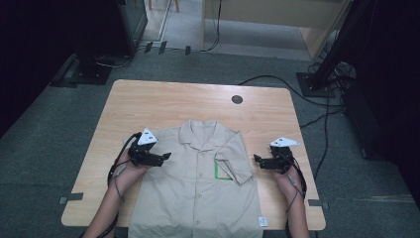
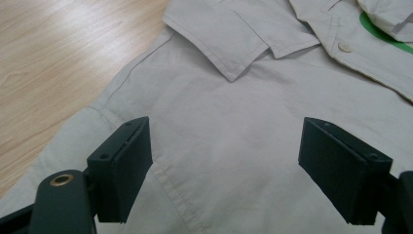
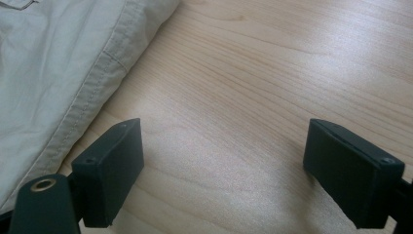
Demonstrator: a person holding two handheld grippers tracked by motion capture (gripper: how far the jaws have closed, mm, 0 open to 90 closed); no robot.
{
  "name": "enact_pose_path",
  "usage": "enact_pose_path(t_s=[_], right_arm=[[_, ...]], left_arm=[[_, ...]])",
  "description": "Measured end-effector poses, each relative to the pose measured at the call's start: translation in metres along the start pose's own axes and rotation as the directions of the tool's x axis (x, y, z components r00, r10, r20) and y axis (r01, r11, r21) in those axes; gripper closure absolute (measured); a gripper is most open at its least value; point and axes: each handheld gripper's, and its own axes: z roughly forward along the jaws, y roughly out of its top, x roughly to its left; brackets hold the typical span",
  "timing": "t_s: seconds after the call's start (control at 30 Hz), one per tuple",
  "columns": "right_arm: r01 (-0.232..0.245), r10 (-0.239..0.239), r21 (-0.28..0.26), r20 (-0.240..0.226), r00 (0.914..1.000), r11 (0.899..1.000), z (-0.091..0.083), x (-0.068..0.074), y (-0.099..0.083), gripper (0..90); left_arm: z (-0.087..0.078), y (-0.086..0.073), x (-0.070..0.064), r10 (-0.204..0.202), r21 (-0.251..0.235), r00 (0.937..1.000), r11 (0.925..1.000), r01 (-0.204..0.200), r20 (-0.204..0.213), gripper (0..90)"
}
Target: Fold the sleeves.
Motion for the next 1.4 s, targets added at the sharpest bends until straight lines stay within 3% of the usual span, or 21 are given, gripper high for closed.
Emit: enact_pose_path(t_s=[0.43, 0.8, 1.4], right_arm=[[-0.006, 0.006, 0.000, 0.004, 1.0000, 1.000, 0.000, 0.000, 0.000, 14.5], [-0.007, 0.007, 0.000, 0.003, 1.0000, 1.000, 0.000, 0.000, 0.000, 14.5], [-0.006, 0.006, 0.000, 0.004, 1.0000, 1.000, 0.000, 0.000, 0.000, 14.5]], left_arm=[[0.005, -0.004, 0.010, -0.004, 0.025, 1.0000, 0.9997, 0.004, -0.007, 20.1], [-0.001, -0.007, 0.021, -0.040, 0.005, 0.9990, 0.9992, 0.040, -0.018, 20.1], [-0.008, -0.010, 0.029, -0.034, -0.009, 0.9985, 0.9994, 0.034, -0.044, 20.1]])
